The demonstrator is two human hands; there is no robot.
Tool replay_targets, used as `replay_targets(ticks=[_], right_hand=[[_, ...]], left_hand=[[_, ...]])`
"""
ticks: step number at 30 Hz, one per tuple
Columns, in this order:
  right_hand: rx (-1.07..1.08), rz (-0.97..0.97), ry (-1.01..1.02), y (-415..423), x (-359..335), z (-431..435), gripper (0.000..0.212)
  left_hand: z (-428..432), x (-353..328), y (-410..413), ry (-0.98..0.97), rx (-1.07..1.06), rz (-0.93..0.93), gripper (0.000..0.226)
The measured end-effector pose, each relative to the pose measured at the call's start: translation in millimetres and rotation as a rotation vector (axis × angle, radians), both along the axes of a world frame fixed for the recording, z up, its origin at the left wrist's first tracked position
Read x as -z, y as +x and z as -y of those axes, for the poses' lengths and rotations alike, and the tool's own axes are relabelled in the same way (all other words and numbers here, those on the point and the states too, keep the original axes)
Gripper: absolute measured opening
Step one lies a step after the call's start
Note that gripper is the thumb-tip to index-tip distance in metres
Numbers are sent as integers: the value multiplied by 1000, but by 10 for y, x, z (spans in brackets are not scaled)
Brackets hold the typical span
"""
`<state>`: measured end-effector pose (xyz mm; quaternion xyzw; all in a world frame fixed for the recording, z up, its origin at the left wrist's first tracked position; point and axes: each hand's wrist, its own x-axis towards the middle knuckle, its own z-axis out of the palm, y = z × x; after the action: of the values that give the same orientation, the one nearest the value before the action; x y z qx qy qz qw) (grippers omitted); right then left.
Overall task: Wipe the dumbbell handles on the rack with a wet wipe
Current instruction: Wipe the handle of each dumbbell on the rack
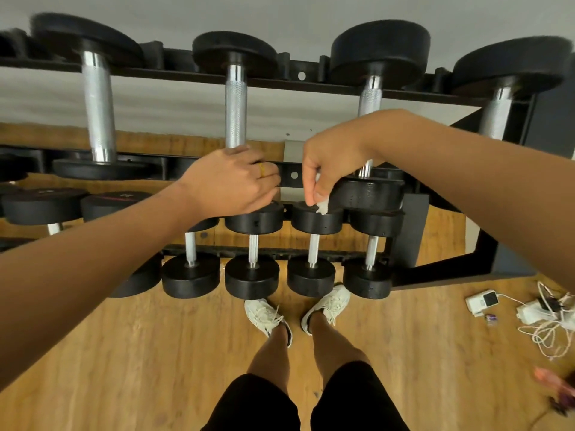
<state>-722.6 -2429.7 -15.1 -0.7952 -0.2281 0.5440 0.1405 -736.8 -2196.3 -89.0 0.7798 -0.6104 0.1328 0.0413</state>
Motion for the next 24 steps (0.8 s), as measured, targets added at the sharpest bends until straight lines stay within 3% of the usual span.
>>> replay_targets(ticks=[5, 10, 15, 19, 24], right_hand=[[106, -62, 31, -88, -128, 257, 16], [132, 97, 72, -99, 55, 113, 12], [56, 110, 124, -110, 32, 168, 12], [151, 132, 220, -311, -83, 465, 16], [205, 331, 317, -470, 17, 434, 18]], left_hand=[[0, 13, -4, 0, -2, 6, 36], [1, 6, -5, 18, 2, -16, 35], [-2, 8, -9, 27, -7, -21, 35], [-19, 36, 3, 41, -26, -51, 36], [28, -42, -35, 65, -23, 14, 33]])
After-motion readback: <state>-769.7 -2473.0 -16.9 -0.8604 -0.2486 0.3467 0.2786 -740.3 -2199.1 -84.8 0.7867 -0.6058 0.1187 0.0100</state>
